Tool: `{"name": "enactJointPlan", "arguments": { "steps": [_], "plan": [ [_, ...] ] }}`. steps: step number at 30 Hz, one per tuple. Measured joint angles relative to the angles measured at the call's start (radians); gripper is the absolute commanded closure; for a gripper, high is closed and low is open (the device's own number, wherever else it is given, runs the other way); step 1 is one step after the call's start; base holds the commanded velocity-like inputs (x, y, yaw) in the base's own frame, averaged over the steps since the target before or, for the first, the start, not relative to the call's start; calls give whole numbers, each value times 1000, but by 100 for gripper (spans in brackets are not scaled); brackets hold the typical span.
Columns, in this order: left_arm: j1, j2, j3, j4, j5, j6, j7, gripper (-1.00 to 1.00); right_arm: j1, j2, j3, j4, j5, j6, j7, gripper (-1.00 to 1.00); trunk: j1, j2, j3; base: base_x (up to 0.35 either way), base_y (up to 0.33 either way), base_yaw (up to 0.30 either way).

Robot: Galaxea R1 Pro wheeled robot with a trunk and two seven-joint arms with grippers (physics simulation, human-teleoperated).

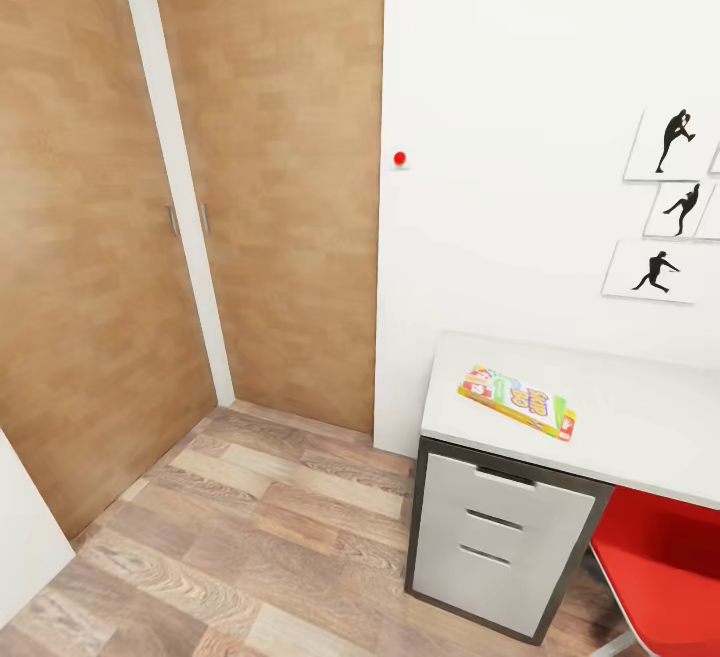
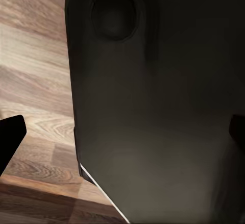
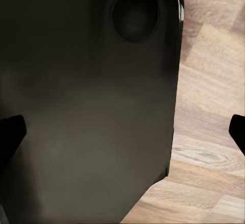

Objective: Put all the toys in the child's room - the three board games (two on the bed and one on the table), the two jigsaw puzzles on the table, and the tennis ball on the table - inside the toy box on the table in the child's room.

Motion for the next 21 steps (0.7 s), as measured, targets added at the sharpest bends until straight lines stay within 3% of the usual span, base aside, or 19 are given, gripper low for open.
{"name": "enactJointPlan", "arguments": {
  "steps": [3,21],
  "plan": [
    [-4,-16,-1,-3,1,2,0,-100,1,17,0,-4,-4,-4,-3,-100,0,0,0,0,0,0],
    [-3,-12,-1,-3,1,1,0,-100,-2,40,-1,-6,1,-8,4,-100,0,0,-3,0,0,-5]
  ]
}}
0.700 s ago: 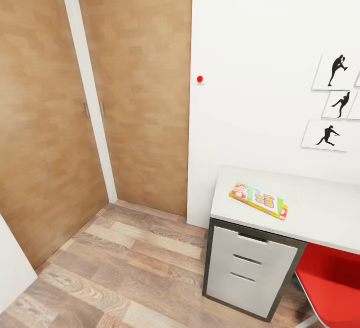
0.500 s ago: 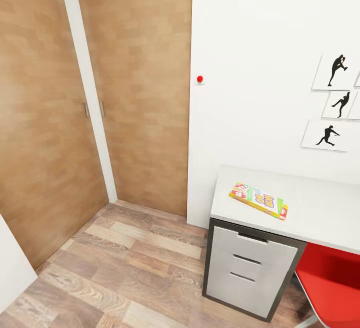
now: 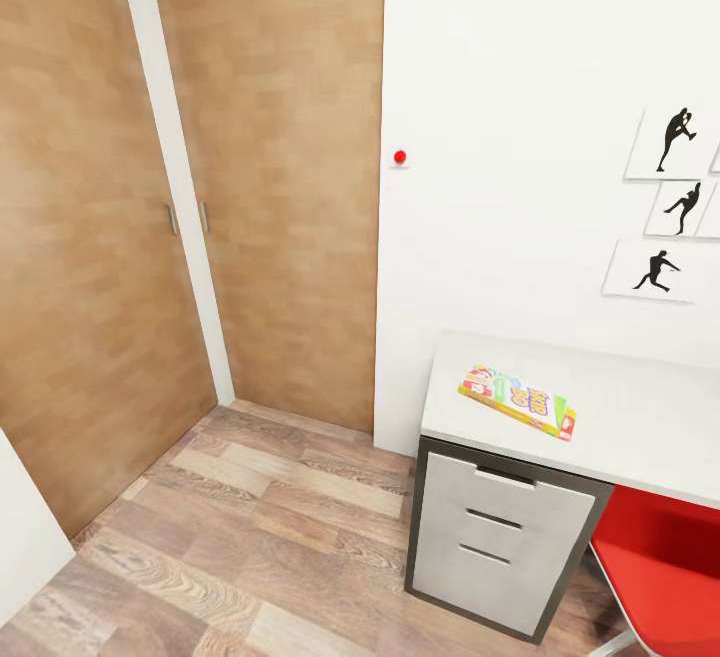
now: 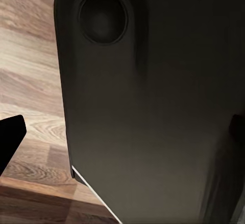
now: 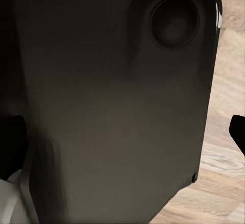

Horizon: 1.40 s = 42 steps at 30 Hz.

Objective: Put all the toys in the child's room - the three board games (two on the bed and one on the table), the two jigsaw puzzles on the table, and the tennis ball on the table - inside the toy box on the table in the child's room.

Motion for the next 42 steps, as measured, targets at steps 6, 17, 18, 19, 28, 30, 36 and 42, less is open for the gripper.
{"name": "enactJointPlan", "arguments": {
  "steps": [6,17,18,19,28,30,36,42],
  "plan": [
    [0,0,0,0,0,0,0,-100,0,-2,0,0,-3,-3,-4,-100,0,0,0,0,0,21],
    [0,0,0,0,0,0,0,-100,0,3,4,0,4,-3,-8,-100,0,0,0,0,0,242],
    [0,0,0,0,0,0,0,-100,0,3,4,0,6,-1,-8,-100,0,0,0,0,0,273],
    [0,0,0,0,0,0,0,-100,0,3,5,0,7,0,-8,-100,0,0,0,0,0,273],
    [0,0,0,0,0,0,0,-100,0,3,7,0,11,1,-8,-100,0,0,0,0,0,274],
    [0,0,0,0,0,0,0,-100,0,3,7,0,11,1,-8,-100,0,0,-1,0,0,273],
    [0,0,0,0,0,0,0,-100,0,1,9,0,10,2,-8,-100,0,0,-4,0,0,254],
    [0,0,0,0,0,0,0,-100,0,-1,7,0,6,4,-8,-100,0,0,-9,0,0,244]
  ]
}}
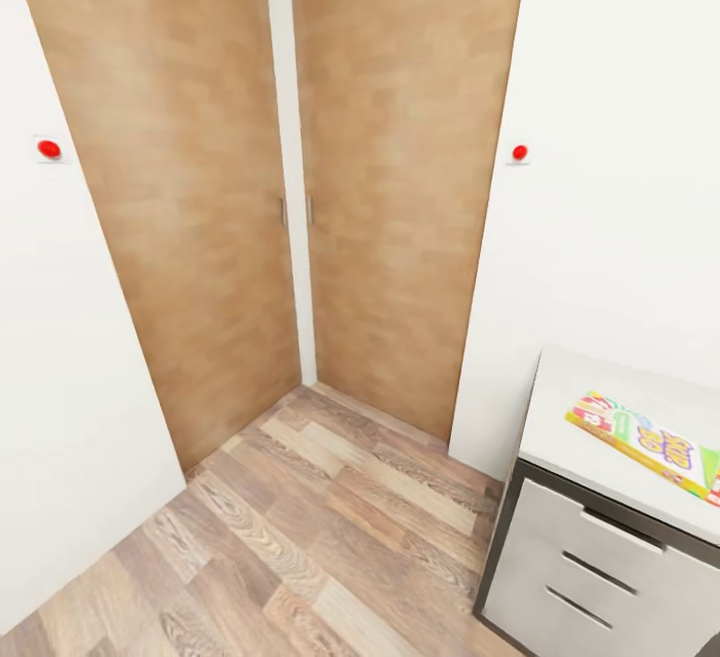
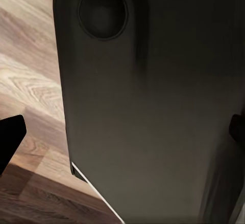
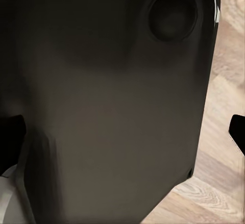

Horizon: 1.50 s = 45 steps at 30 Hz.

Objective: Put all the toys in the child's room - the three board games (two on the bed and one on the table), the two jigsaw puzzles on the table, and the tennis ball on the table - inside the toy box on the table in the child's room.

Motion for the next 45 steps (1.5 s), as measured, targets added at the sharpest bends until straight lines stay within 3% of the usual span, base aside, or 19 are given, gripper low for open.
{"name": "enactJointPlan", "arguments": {
  "steps": [17,22,45],
  "plan": [
    [1,-1,-5,4,2,-25,0,-100,0,-4,-5,0,-7,-4,-1,-100,0,0,-16,0,0,221],
    [1,2,0,4,5,-30,0,-100,0,-6,-7,0,-9,-9,-1,-100,-19,35,-3,0,0,86],
    [0,12,9,-22,7,-177,15,-100,0,-18,-6,0,-6,-72,0,-100,-107,196,69,0,0,4]
  ]
}}
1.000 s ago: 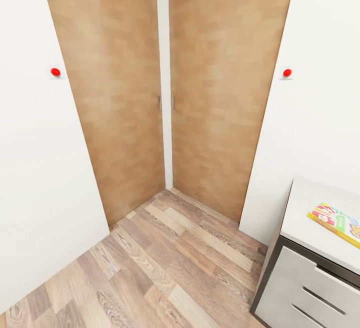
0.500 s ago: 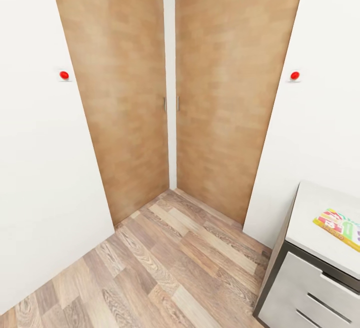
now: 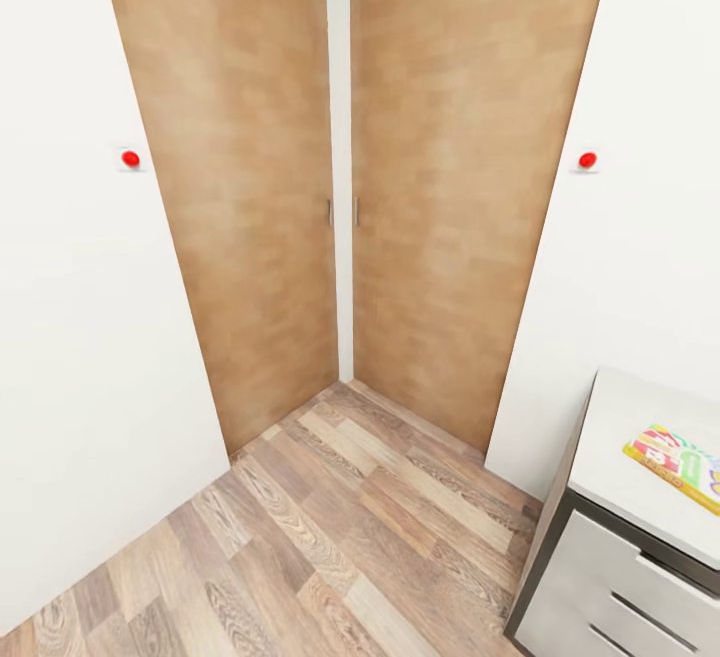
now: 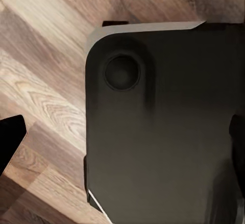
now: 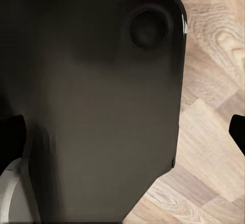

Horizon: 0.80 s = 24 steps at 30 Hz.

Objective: Put all the toys in the child's room - the three board games (two on the bed and one on the table), the two jigsaw puzzles on the table, and the tennis ball on the table - inside the toy box on the table in the child's room.

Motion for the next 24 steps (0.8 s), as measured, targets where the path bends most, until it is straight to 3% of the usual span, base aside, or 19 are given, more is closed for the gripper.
{"name": "enactJointPlan", "arguments": {
  "steps": [5,10,12,16,19,22,24],
  "plan": [
    [-2,0,1,-86,-2,-6,27,-100,0,4,-3,0,-2,-1,-1,-100,-19,35,16,0,0,0],
    [-51,-2,1,-163,-5,5,152,-100,-3,53,-7,-135,-8,-25,-29,-100,-38,70,32,0,0,0],
    [-142,0,1,-172,-2,14,183,-100,-20,70,-8,-228,-22,34,-100,-100,-46,84,38,0,0,0],
    [-297,19,11,-173,3,53,199,-100,-157,126,-10,-280,-86,196,-198,-100,-61,112,51,0,0,0],
    [-435,28,37,-173,7,190,203,-100,-268,148,-10,-302,-108,259,-219,-100,-73,133,60,0,0,0],
    [-555,31,62,-173,21,379,193,-100,-317,151,-14,-321,-123,263,-225,-100,-84,154,70,0,0,0],
    [-594,32,83,-180,30,452,186,-100,-333,153,-15,-332,-136,264,-227,-100,-92,168,76,0,0,0]
  ]
}}
